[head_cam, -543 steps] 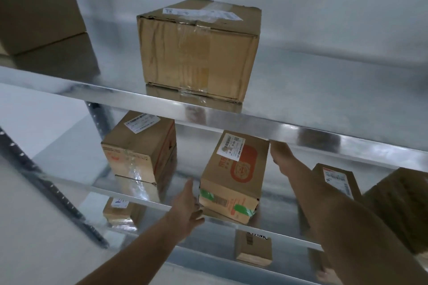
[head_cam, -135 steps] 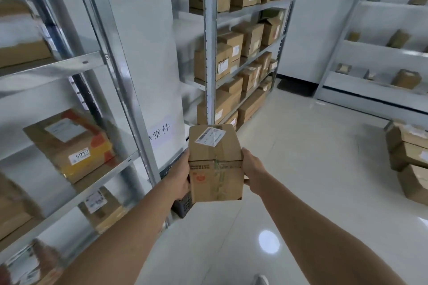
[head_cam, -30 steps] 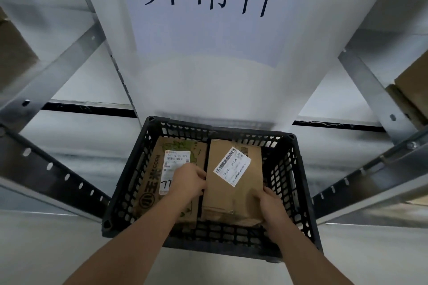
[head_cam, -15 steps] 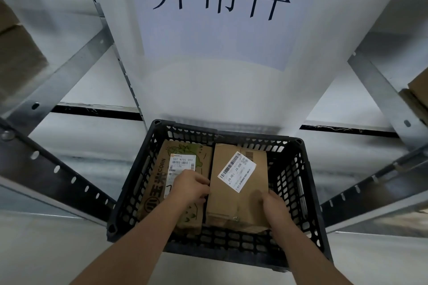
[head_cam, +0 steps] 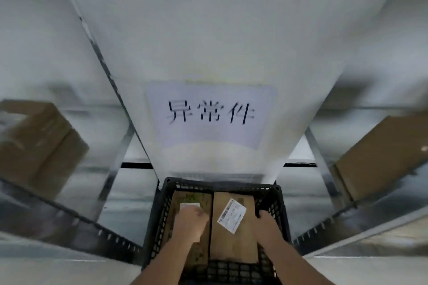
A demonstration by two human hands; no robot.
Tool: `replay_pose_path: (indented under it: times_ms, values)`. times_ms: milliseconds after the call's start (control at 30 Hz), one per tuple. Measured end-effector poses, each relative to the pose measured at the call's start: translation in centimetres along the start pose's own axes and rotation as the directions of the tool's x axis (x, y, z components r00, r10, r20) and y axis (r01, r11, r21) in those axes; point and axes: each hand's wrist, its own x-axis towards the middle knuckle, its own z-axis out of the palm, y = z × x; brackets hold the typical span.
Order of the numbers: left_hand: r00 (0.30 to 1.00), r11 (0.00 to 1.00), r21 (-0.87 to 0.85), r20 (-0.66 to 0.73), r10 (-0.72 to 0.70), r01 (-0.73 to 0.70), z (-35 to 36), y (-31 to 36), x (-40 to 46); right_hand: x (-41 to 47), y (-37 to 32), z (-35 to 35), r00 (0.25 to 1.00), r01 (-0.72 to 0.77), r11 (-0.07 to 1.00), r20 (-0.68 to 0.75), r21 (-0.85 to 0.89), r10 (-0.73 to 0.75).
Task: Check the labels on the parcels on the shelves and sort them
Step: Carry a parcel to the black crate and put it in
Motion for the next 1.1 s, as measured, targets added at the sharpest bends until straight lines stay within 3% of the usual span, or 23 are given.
replay_pose_path:
  times_ms: [133,267,500,700,767,867,1100]
  values:
    - [0.998,0.998,0.022,-0.007,0.055,-0.054,-9.0,9.4,-8.8,-13.0,-10.9,-6.7,0.991,0.097,0.990,-0.085,-0.100,-0.106]
    - [0.984,0.981,0.068,0.003,0.180,-0.180,-19.0,18.3,-19.5,-26.0,-19.9,-13.6,0.983,0.167,0.980,-0.060,-0.111,-0.174]
    - [0.933,0.942,0.037,-0.126,0.336,-0.334,-33.4,29.0,-38.7,-47.0,-30.6,-22.3,0.922,0.354,0.921,-0.106,-0.163,-0.373]
    - [0.852,0.890,-0.106,-0.359,0.381,-0.443,-37.0,27.8,-52.0,-59.2,-29.9,-23.8,0.817,0.539,0.823,-0.126,-0.178,-0.562]
    - [0.820,0.883,-0.085,-0.422,0.387,-0.461,-37.3,26.2,-55.9,-62.5,-28.7,-23.3,0.790,0.579,0.799,-0.129,-0.162,-0.599]
    - [0.792,0.884,-0.043,-0.467,0.393,-0.465,-38.0,24.7,-59.8,-65.7,-27.5,-22.0,0.787,0.598,0.794,-0.110,-0.109,-0.608]
    - [0.766,0.894,-0.046,-0.537,0.354,-0.446,-42.1,19.1,-66.5,-71.9,-28.0,-16.9,0.733,0.665,0.725,-0.027,-0.180,-0.680]
